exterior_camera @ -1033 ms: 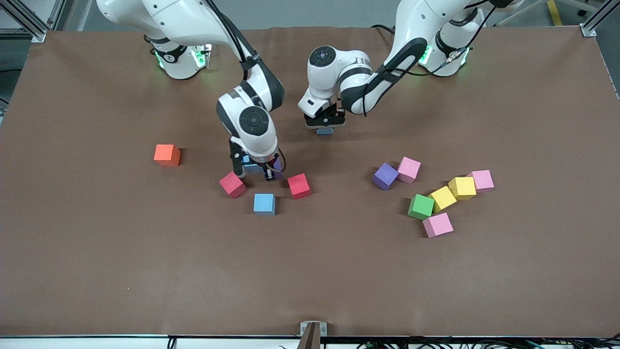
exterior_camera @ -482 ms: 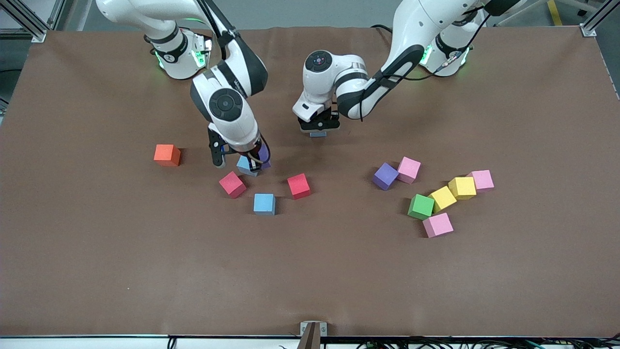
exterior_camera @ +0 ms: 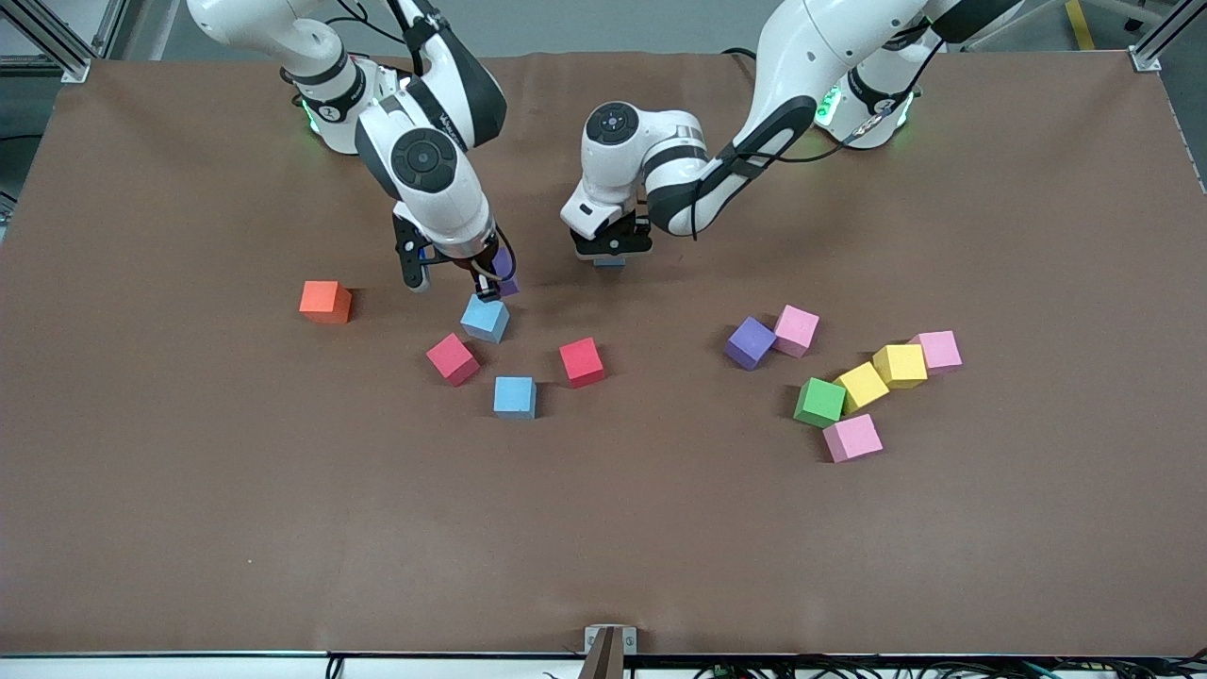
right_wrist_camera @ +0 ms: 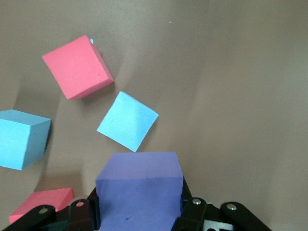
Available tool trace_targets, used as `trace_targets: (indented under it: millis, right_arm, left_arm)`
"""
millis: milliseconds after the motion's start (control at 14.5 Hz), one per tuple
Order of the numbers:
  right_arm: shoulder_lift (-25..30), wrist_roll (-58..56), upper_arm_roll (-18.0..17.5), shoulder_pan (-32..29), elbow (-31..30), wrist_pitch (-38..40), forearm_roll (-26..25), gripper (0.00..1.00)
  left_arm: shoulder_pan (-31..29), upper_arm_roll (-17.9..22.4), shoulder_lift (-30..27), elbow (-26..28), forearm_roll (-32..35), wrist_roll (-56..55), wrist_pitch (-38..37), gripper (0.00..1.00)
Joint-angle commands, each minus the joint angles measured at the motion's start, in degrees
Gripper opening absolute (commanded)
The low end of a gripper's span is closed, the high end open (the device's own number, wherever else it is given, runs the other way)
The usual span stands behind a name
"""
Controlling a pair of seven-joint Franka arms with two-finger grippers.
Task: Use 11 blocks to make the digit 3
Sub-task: 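Place the blue cube centrally with the left gripper while the right places purple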
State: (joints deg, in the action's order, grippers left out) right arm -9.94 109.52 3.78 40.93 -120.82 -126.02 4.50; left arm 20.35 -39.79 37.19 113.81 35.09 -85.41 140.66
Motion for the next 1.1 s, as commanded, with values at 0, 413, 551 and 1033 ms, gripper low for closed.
trace_targets:
  millis: [0, 413, 551, 1033]
  right_arm:
    - [2.6, -0.6, 0.1, 0.5, -4.2, -2.7, 2.4, 0.0]
    - [2.6, 3.1, 0.1, 4.2, -8.5, -9.2, 3.6, 0.0]
    - [2.1, 5.6, 0.1, 6.2, -8.7, -11.0, 3.6, 0.0]
    - [-5.4, 16.2, 0.2, 13.6, -8.6, -18.9, 3.5, 0.0]
  left_arm:
    - [-0.3, -0.4, -0.4, -1.3, -1.2, 1.5, -2.8, 1.0]
    - [-9.4, -8.0, -2.8, -3.9, -3.1, 5.0, -10.9, 1.0]
    - [-17.2, -14.1, -2.9, -5.8, -3.1, 8.8, -16.4, 1.0]
    - [-32.6, -19.3, -2.9, -9.7, -2.9, 4.7, -23.4, 1.0]
